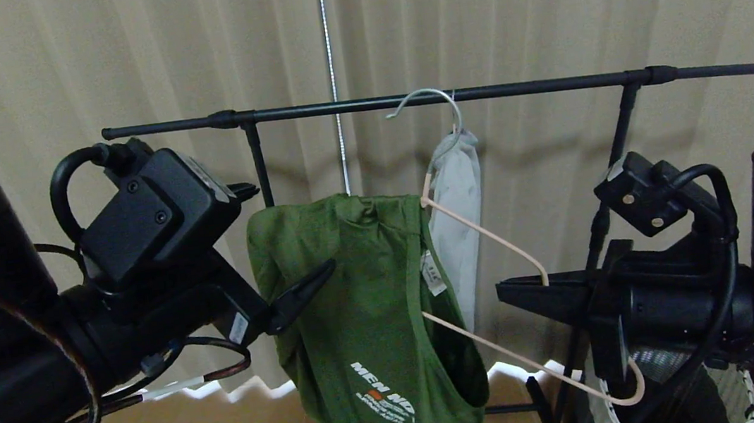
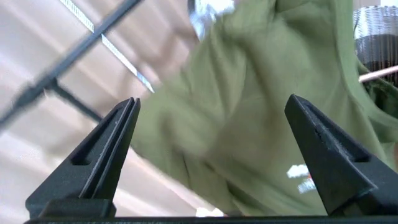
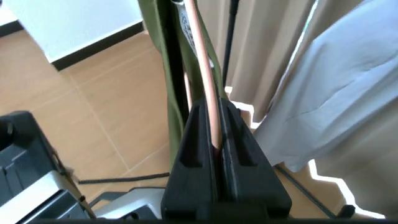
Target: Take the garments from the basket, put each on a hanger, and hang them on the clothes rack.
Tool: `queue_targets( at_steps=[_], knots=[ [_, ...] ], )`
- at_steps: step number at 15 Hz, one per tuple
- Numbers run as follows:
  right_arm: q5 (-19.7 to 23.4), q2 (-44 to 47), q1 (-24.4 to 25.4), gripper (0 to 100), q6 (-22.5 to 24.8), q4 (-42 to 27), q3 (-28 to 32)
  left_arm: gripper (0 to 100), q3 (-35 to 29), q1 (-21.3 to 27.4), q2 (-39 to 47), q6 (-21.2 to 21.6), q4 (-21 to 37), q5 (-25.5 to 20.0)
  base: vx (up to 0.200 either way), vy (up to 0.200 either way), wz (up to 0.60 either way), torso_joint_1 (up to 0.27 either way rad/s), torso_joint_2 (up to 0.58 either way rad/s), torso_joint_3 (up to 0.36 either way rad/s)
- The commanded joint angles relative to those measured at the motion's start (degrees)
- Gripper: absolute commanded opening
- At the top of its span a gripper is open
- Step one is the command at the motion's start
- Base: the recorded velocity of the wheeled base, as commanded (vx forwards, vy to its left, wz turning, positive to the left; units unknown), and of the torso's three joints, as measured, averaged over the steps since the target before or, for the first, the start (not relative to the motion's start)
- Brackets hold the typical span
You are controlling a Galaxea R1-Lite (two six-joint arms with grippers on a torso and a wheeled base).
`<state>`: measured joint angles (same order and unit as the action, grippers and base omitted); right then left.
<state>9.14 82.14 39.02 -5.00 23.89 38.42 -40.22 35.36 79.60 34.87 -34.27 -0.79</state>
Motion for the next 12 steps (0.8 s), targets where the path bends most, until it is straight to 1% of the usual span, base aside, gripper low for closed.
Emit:
queue_targets(
  at_steps=[1,2,3,4,5,7,9,12],
  knots=[
    [0.17,1.27,0.09,0,0.25,0.10,0.25,100,-1.62,-0.12,1.78,1.17,-0.01,-0.79,0.000,0.000,0.00,0.000,0.00,0.000],
    [1.23,1.36,0.18,0,1.13,0.28,0.25,100,-3.03,-0.12,3.45,3.54,0.08,-2.46,0.000,0.000,0.00,0.000,0.00,0.000],
    [2.37,1.18,0.62,0,1.31,0.45,0.16,100,-3.11,-0.12,4.24,4.77,0.08,-3.43,0.000,0.000,0.00,0.000,0.00,0.000],
    [2.99,1.00,1.14,0,1.31,0.45,0.16,100,-3.03,-0.21,4.51,5.83,0.08,-3.69,0.000,0.000,0.00,0.000,0.00,0.000],
    [3.34,0.83,1.76,0,1.31,0.63,0.16,100,-3.03,-0.91,5.30,8.82,0.17,-3.69,0.000,0.000,0.00,0.000,0.00,0.000],
    [3.51,0.83,2.20,0,1.31,0.63,0.16,100,-3.03,-3.55,6.09,11.72,0.08,-3.69,0.000,0.000,0.00,0.000,0.00,0.000],
    [3.60,0.83,2.37,0,1.39,0.63,0.16,100,-3.03,-4.95,6.35,11.80,0.08,-3.69,0.000,0.000,0.00,0.000,0.00,0.000],
    [4.83,0.56,3.60,0,1.39,0.63,0.16,100,-2.94,-5.48,6.35,11.80,0.08,-3.78,0.000,0.000,0.00,0.000,0.00,0.000]
  ],
)
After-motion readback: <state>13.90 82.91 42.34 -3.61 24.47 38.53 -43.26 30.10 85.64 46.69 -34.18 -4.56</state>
